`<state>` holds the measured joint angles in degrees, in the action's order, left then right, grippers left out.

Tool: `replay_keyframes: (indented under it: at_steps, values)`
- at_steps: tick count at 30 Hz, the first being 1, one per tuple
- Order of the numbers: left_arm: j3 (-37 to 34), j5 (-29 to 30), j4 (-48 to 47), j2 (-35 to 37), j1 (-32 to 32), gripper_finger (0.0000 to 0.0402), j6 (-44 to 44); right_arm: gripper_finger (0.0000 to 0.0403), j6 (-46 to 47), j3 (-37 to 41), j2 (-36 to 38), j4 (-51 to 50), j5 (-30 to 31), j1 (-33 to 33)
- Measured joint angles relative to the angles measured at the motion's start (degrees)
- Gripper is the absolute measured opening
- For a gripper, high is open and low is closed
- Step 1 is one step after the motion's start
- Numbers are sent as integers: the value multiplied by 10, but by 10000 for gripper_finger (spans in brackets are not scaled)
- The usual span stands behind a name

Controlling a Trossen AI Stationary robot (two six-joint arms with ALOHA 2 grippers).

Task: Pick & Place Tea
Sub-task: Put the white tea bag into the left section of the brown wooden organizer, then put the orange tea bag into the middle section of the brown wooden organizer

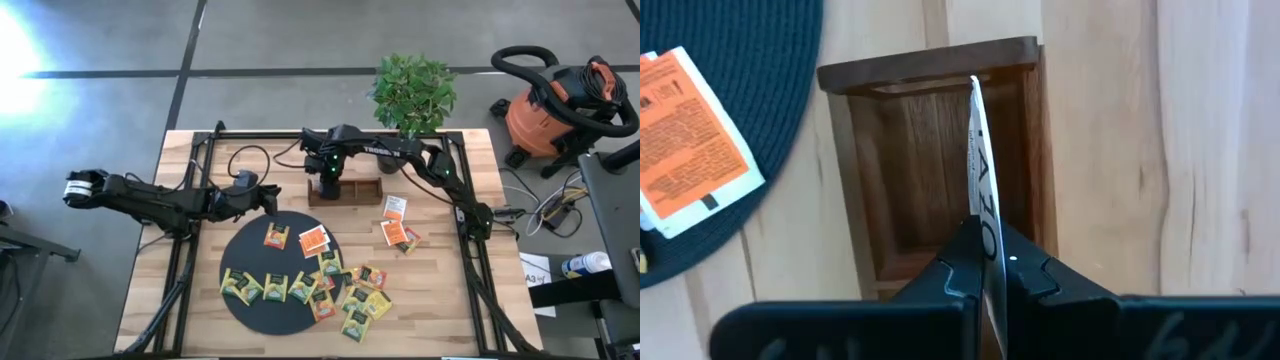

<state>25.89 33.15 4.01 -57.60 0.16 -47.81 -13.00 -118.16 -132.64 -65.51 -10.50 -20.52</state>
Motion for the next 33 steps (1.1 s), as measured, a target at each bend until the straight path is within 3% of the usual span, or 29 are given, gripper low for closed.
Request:
replay_keyframes:
  at_steps: [6,19,33]
  values:
    - [0,0,-2,0,0,90,1,13,6,6,-1,21,3,0]
    - [0,0,-2,0,0,90,14,121,7,2,0,28,77,1]
    - [0,-2,-5,0,0,90,27,166,1,-57,26,28,105,1]
